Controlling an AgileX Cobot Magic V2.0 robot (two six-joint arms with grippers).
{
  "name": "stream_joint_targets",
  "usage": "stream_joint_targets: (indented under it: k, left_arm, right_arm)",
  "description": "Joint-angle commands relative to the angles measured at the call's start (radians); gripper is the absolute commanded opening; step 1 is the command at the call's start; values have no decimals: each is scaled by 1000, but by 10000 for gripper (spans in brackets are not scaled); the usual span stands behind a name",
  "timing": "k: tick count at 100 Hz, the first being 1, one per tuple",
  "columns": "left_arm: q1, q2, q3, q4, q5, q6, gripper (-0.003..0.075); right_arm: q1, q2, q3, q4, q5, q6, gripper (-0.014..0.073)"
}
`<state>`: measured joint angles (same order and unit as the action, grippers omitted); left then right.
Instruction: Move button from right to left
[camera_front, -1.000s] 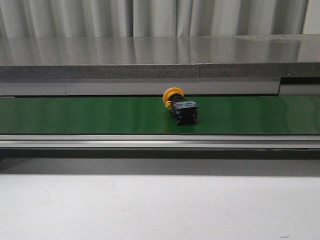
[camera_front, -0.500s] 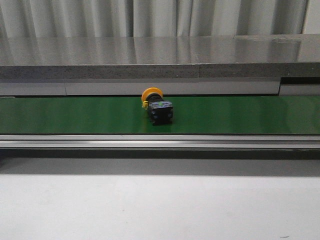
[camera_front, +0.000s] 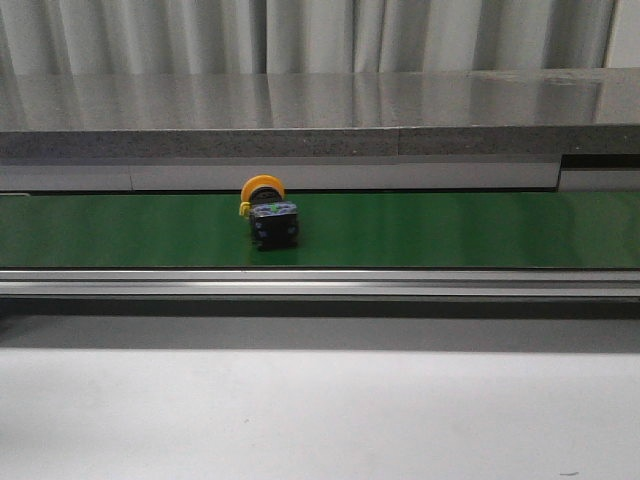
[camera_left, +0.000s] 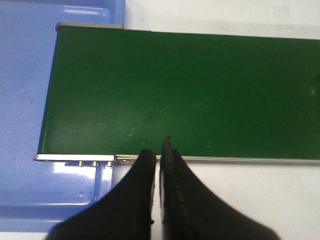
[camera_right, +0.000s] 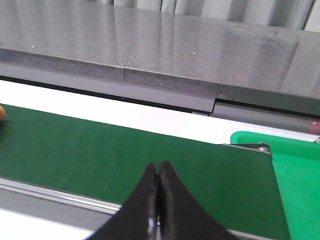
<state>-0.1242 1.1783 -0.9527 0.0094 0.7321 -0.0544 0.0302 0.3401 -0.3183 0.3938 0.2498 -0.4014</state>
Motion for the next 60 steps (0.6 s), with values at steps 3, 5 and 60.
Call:
stream_joint_targets:
  k: [3,5,60]
  left_arm:
    - [-7,9,-36,-9,-46,42,58]
    - [-7,12,-36,-9,-46,42,83]
    - [-17,16,-36,-44,-76,44,690]
  right_arm:
    - [-1,6,-28,15,-78,-8,-67]
    - [-1,6,-28,15,-78,-8,-67]
    - [-1,6,-28,15,-78,-8,-67]
